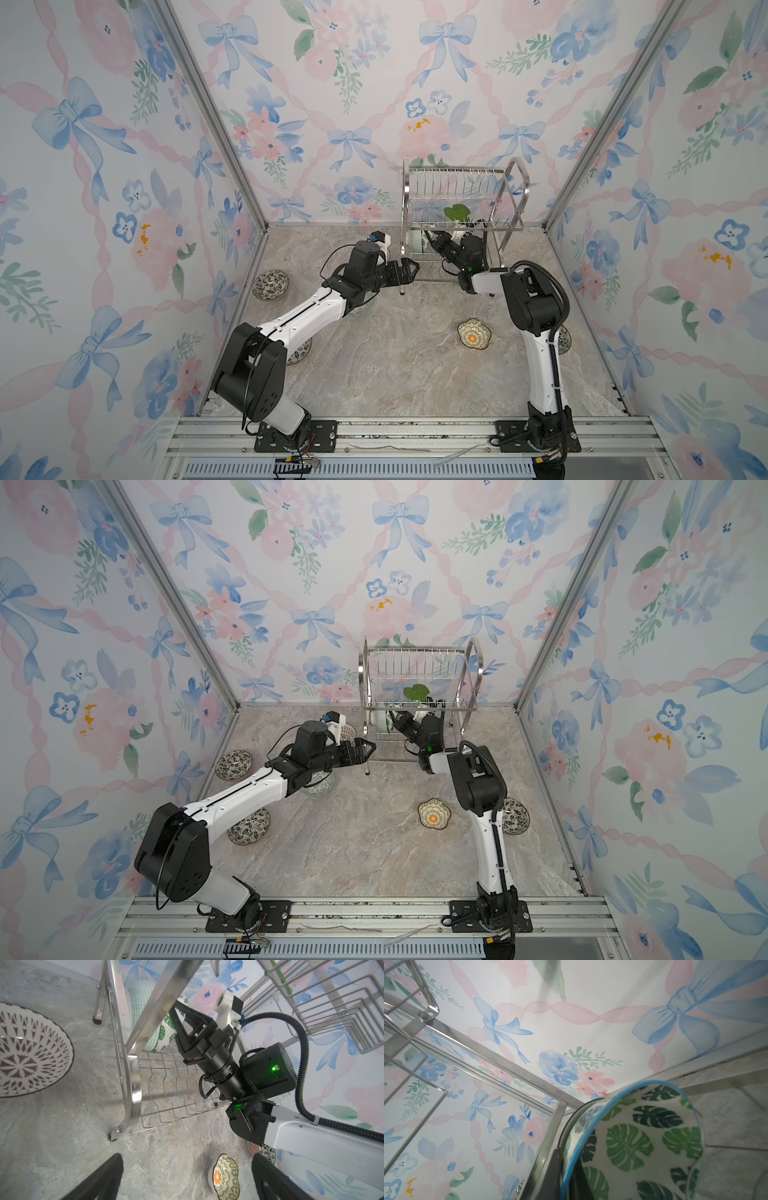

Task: Load the bowls into the dish rack

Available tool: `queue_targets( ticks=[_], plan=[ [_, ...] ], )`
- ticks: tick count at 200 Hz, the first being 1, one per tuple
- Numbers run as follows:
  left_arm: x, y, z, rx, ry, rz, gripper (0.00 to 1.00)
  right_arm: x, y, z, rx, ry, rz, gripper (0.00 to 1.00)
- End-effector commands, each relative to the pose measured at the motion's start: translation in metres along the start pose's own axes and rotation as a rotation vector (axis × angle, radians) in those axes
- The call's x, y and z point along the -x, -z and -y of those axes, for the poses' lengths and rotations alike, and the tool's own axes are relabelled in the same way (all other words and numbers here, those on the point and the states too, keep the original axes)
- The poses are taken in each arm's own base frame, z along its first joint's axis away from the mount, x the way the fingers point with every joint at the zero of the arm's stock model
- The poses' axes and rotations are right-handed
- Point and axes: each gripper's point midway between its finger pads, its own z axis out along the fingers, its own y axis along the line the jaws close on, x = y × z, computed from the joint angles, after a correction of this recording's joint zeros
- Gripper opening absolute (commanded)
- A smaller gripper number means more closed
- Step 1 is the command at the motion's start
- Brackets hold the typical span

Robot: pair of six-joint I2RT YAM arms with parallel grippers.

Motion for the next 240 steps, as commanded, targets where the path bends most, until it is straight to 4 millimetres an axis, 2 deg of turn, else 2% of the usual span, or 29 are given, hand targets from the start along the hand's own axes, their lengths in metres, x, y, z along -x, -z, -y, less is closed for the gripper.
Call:
queue_targets(
  ticks=[1,64,155,240],
  plan=[
    [0.002,0.007,0.001,-0.003,-0.007,0.016,0.98,0.0,0.007,0.004,-0.059,0.058,-0.045,0.0],
    [-0.002,0.007,0.0,-0.003,-0.004,0.014,0.98,-0.01,0.01,0.011,-0.095,0.086,-0.091,0.0],
    [-0.003,0.007,-0.001,0.0,-0.005,0.013,0.98,-0.014,0.008,0.01,-0.093,0.087,-0.11,0.1],
    [-0.006,0.006,-0.001,-0.004,-0.001,0.005,0.98,-0.011,0.008,0.002,-0.078,0.091,-0.108,0.23]
  ],
)
